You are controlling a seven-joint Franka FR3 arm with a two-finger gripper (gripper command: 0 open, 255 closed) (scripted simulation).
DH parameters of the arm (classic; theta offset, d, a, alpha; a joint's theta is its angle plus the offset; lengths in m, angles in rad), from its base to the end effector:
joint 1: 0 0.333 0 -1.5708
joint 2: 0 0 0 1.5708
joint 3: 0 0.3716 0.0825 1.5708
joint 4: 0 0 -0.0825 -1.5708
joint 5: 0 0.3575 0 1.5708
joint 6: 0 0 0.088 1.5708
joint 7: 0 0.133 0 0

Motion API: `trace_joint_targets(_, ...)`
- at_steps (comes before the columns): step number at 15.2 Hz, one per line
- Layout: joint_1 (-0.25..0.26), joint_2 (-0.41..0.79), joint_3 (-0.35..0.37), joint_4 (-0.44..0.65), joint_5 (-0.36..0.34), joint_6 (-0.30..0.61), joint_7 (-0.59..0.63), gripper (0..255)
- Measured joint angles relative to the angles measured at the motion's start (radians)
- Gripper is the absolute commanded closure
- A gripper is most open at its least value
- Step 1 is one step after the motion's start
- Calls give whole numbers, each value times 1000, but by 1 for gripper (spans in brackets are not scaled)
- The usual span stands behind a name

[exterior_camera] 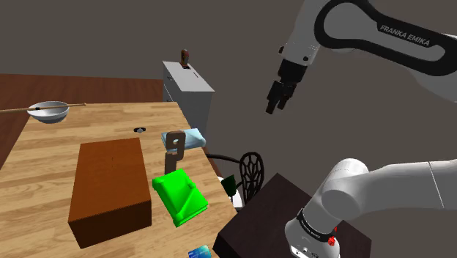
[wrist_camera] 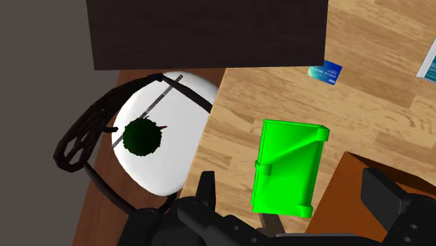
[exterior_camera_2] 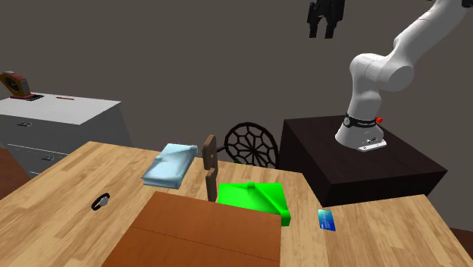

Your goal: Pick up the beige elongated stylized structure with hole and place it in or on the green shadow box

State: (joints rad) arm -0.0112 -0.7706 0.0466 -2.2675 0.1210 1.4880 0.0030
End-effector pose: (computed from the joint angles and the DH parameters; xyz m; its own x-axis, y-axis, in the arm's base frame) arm 0.2370 0.0319 0.6322 0.9995 0.0289 -0.0094 0.0280 -0.9957 -0.0881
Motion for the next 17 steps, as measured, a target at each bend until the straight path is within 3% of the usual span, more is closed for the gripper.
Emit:
trace_joint_targets(7, 29, 146, -35, -1, -40, 137, -158, 0)
trace_joint_targets(17, 86, 489, -61, 100, -80, 373, -435, 0)
